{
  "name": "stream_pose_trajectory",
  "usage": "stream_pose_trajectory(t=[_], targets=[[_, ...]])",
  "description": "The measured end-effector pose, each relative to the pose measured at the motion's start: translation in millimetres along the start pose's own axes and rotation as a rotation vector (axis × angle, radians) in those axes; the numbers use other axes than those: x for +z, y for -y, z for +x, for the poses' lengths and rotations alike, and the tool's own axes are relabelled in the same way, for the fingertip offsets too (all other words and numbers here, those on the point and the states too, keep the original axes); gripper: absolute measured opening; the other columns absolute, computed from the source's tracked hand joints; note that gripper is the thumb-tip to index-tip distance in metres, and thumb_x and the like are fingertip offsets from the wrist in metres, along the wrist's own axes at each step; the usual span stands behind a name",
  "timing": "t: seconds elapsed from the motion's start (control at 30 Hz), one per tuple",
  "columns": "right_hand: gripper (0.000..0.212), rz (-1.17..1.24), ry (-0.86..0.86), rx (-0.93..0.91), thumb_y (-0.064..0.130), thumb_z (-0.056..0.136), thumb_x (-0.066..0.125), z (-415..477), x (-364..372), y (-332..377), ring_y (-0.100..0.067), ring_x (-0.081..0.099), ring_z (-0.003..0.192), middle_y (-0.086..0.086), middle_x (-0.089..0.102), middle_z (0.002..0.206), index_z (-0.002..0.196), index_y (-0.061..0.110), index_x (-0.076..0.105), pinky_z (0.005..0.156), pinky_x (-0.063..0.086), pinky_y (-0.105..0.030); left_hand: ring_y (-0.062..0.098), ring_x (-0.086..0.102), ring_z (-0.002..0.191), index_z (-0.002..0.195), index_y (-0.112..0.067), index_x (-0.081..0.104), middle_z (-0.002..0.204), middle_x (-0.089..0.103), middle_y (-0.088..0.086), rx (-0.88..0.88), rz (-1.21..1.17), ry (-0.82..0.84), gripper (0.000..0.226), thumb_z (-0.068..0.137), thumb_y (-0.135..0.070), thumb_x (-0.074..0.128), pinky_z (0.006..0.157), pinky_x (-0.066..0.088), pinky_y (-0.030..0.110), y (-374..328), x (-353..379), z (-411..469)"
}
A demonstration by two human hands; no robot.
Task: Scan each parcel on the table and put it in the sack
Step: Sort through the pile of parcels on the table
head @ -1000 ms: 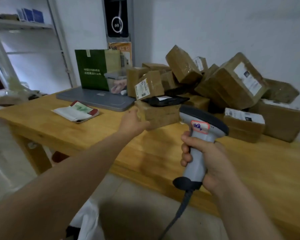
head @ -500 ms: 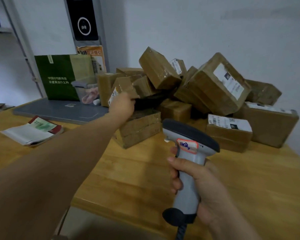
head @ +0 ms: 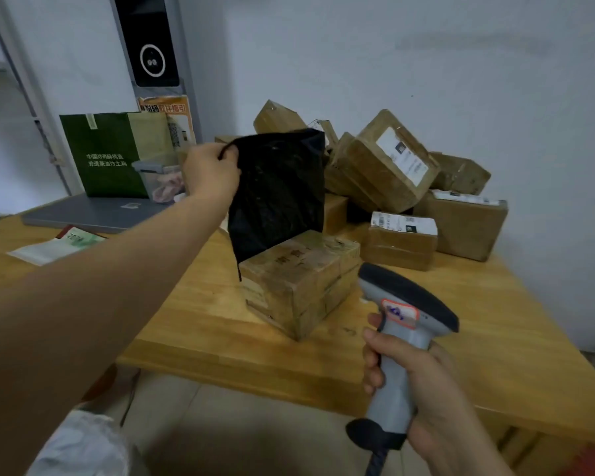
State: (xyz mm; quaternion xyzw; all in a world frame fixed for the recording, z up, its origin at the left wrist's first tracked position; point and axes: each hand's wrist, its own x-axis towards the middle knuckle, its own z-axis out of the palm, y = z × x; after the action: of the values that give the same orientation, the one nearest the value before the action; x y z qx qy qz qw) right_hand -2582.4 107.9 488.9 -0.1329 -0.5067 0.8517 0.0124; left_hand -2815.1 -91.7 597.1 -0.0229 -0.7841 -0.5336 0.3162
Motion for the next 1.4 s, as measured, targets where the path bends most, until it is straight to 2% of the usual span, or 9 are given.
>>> stream_pose_trajectory(t=[0.17,0.43,0.6,0.8,0.93,1.13,1.2,1.27,1.4], targets=[[0.015,-0.193,0.15,0.211,-0.004,0.076,0.069,-18.8,14.9,-24.8,-0.02,0.046,0.035,-0.016,0.055,0.052,0.088,-0.005,0.06,0.038,0.04,-0.024,0.023,0.056,0.078,0.06,-0.029,0.045,0.079,0.059,0.01,0.095,0.069,-0.028,0.028,0.088,-0.031,0.047,0.085,0.053,0.048,-21.9,-18.9,7.3],[0.021,-0.263,0.098,0.269,0.005,0.087,0.065,31.7,40.9,-37.8,-0.014,0.047,0.037,-0.007,0.054,0.049,0.068,0.003,0.056,0.038,0.041,-0.023,0.025,0.064,0.099,0.079,-0.031,0.07,0.096,0.07,0.007,0.031,-0.013,0.107,0.02,0.088,-0.021,0.056,0.092,0.051,0.046,-4.2,-70.5,-58.1],[0.018,-0.108,-0.021,0.231,0.006,0.087,0.063,42.4,23.3,-45.3,-0.013,0.046,0.036,-0.006,0.051,0.052,0.071,0.004,0.054,0.037,0.042,-0.023,0.009,0.057,0.1,0.122,-0.024,0.065,0.111,0.064,-0.002,0.052,0.288,0.409,0.042,0.085,-0.004,0.066,0.073,0.042,0.009,58.3,-112.6,-149.8],[0.009,-0.044,-0.096,0.106,0.005,0.083,0.066,19.4,8.6,-53.1,-0.013,0.047,0.041,-0.005,0.054,0.052,0.079,0.006,0.058,0.038,0.043,-0.024,0.008,0.056,0.094,0.123,-0.016,0.066,0.103,0.07,0.003,0.231,0.454,0.792,0.06,0.075,-0.046,0.047,0.074,0.033,0.004,105.8,-110.7,-223.4],[0.009,-0.128,-0.07,-0.013,0.002,0.084,0.065,-1.3,6.6,-42.4,-0.015,0.046,0.041,-0.008,0.053,0.054,0.078,0.006,0.06,0.04,0.042,-0.025,0.004,0.063,0.089,0.125,-0.025,0.065,0.106,0.072,-0.007,0.269,0.445,0.753,0.073,0.07,-0.061,0.033,0.076,0.048,0.014,112.6,-112.8,-228.9],[0.009,-0.229,0.032,-0.002,0.001,0.082,0.066,-19.0,13.5,-43.3,-0.018,0.046,0.042,-0.009,0.053,0.055,0.08,0.005,0.059,0.044,0.042,-0.027,0.007,0.052,0.074,0.106,-0.013,0.073,0.085,0.063,-0.007,0.331,0.394,0.25,0.045,0.088,-0.039,0.041,0.058,0.037,0.015,95.3,-102.6,-207.4],[0.009,-0.23,0.032,-0.002,0.0,0.082,0.066,-22.1,14.3,-44.2,-0.018,0.046,0.042,-0.01,0.053,0.054,0.08,0.004,0.058,0.043,0.042,-0.027,0.019,0.053,0.106,0.12,-0.013,0.067,0.112,0.062,0.001,0.368,0.465,0.401,0.036,0.092,-0.022,0.047,0.086,0.048,0.03,93.4,-91.9,-185.0],[0.008,-0.23,0.027,-0.003,0.0,0.081,0.067,-24.9,14.4,-44.9,-0.018,0.046,0.041,-0.01,0.053,0.054,0.081,0.004,0.059,0.043,0.042,-0.026,0.023,0.027,0.142,0.137,-0.022,0.055,0.147,0.043,0.0,0.458,0.654,0.775,0.04,0.098,-0.016,0.045,0.112,0.027,0.049,90.0,-80.5,-165.6],[0.009,-0.24,0.034,-0.018,0.0,0.08,0.068,-31.2,11.9,-45.0,-0.02,0.045,0.043,-0.012,0.053,0.055,0.084,0.001,0.06,0.043,0.043,-0.027,0.021,0.012,0.148,0.149,-0.032,0.032,0.16,0.02,-0.008,0.294,0.947,1.173,0.045,0.104,-0.028,0.031,0.117,0.019,0.046,90.7,-61.2,-138.5]])
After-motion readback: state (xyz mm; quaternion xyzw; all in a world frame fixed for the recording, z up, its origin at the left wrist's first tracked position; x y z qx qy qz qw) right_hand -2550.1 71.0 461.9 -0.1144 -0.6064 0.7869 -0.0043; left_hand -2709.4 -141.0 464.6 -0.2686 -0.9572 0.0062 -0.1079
